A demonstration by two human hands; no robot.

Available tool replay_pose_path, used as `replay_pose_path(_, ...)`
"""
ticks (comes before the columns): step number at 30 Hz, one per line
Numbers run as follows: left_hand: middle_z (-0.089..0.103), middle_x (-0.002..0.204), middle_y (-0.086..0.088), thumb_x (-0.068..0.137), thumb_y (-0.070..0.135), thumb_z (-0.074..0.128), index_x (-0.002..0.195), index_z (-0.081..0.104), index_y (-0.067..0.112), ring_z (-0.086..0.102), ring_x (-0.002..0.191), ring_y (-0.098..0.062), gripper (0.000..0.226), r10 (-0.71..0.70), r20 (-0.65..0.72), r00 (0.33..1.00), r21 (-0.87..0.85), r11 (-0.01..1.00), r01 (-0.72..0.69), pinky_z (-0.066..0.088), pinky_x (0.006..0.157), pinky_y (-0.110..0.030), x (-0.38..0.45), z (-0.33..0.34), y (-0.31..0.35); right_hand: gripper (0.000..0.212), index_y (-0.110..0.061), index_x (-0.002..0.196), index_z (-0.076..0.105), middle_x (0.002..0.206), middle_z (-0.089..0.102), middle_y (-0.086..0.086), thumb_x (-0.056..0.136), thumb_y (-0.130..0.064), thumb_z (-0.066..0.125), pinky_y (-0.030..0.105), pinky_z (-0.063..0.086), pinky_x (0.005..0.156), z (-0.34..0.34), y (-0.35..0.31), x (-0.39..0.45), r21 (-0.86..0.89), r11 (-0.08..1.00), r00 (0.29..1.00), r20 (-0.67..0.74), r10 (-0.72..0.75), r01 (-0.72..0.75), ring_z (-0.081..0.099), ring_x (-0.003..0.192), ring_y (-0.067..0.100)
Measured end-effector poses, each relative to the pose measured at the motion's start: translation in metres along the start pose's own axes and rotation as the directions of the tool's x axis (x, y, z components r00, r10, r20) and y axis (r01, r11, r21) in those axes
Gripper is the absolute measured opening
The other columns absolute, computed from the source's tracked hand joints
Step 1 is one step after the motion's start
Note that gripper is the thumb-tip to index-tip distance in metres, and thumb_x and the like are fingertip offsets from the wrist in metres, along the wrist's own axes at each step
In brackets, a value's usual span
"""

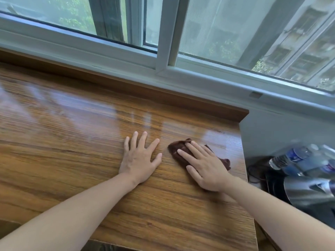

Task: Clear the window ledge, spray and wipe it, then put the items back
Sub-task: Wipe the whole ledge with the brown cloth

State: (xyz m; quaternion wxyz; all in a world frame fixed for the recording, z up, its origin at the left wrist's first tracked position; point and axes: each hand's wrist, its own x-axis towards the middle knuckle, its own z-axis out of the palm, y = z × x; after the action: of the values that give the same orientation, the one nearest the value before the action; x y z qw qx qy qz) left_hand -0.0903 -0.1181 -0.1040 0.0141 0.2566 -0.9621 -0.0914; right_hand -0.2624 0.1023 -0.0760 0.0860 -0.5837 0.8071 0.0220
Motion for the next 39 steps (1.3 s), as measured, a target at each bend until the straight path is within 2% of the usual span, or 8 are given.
replay_pose_path(5,0.018,0.170,-0.006,0.096,0.069,0.016,0.158,0.028,0.044,0.006,0.157,-0.035,0.067,0.002,0.010,1.000,0.015,1.000,-0.002,0.004,0.126,-0.057,0.001,0.000,-0.003,0.061,-0.039,0.164,0.016,0.173,0.018,0.004,0.105,-0.053,0.014,0.042,0.011,0.128,-0.012,0.067,0.063,0.005,0.979,0.978,-0.043,0.205,-0.205,0.008,0.160,0.022)
replay_pose_path(8,0.018,0.170,-0.006,0.095,0.069,0.013,0.158,0.027,0.044,0.006,0.157,-0.035,0.069,0.000,0.024,1.000,0.027,1.000,-0.001,0.004,0.126,-0.057,0.001,-0.003,-0.001,0.058,-0.037,0.165,0.012,0.173,0.015,0.004,0.108,-0.047,0.018,0.044,0.008,0.129,-0.017,0.081,0.095,0.039,0.942,0.942,-0.030,0.335,-0.333,0.007,0.160,0.023)
replay_pose_path(14,0.018,0.170,-0.008,0.095,0.069,0.012,0.158,0.026,0.043,0.006,0.157,-0.037,0.069,0.001,0.031,1.000,0.050,0.999,-0.002,0.004,0.125,-0.058,0.000,-0.004,0.000,0.057,-0.039,0.165,0.013,0.174,0.012,0.002,0.108,-0.046,0.019,0.045,0.007,0.129,-0.012,0.067,0.092,0.047,0.929,0.928,-0.045,0.370,-0.368,0.006,0.160,0.023)
replay_pose_path(20,0.020,0.169,-0.011,0.104,0.055,0.018,0.157,0.028,0.039,0.007,0.155,-0.041,0.056,0.018,0.022,1.000,0.023,1.000,-0.018,0.006,0.124,-0.062,0.001,-0.002,0.000,0.055,-0.040,0.163,0.021,0.173,0.018,0.000,0.109,-0.046,0.024,0.043,0.006,0.129,0.001,-0.004,0.032,0.056,0.963,0.960,-0.086,0.268,-0.263,0.008,0.160,0.021)
replay_pose_path(27,0.021,0.167,-0.014,0.107,0.044,0.022,0.156,0.031,0.036,0.009,0.154,-0.045,0.051,0.019,-0.008,1.000,0.000,1.000,-0.019,0.007,0.123,-0.063,0.000,0.001,0.001,0.056,-0.042,0.164,0.018,0.173,0.020,0.000,0.109,-0.044,0.030,0.047,0.011,0.129,0.019,-0.118,-0.048,0.029,0.984,0.983,-0.059,0.176,-0.175,0.005,0.161,0.020)
replay_pose_path(33,0.021,0.168,-0.010,0.106,0.056,0.016,0.155,0.031,0.039,0.006,0.156,-0.043,0.054,0.087,0.018,0.996,-0.060,0.995,-0.085,0.002,0.122,-0.066,-0.005,-0.004,-0.005,0.057,-0.045,0.164,0.010,0.174,0.008,-0.004,0.110,-0.047,0.029,0.047,0.008,0.130,0.023,-0.174,-0.083,-0.022,0.994,0.994,0.015,0.108,-0.107,-0.008,0.161,0.017)
replay_pose_path(36,0.021,0.168,-0.006,0.101,0.067,0.020,0.153,0.033,0.044,0.004,0.157,-0.036,0.058,0.174,0.019,0.985,-0.110,0.979,-0.171,0.000,0.122,-0.066,-0.008,-0.007,-0.009,0.058,-0.046,0.164,0.008,0.175,0.005,-0.004,0.110,-0.047,0.029,0.048,0.006,0.130,0.023,-0.184,-0.096,-0.028,0.999,0.998,0.060,-0.021,0.023,-0.011,0.160,0.018)
replay_pose_path(39,0.026,0.168,0.002,0.095,0.077,0.019,0.148,0.043,0.048,0.006,0.158,-0.030,0.066,0.298,-0.012,0.955,-0.151,0.943,-0.296,-0.001,0.125,-0.059,-0.014,-0.006,-0.014,0.057,-0.046,0.163,0.014,0.174,0.008,-0.003,0.110,-0.045,0.034,0.047,0.007,0.130,0.019,-0.176,-0.106,-0.036,0.982,0.980,0.080,-0.181,0.184,-0.009,0.161,0.018)
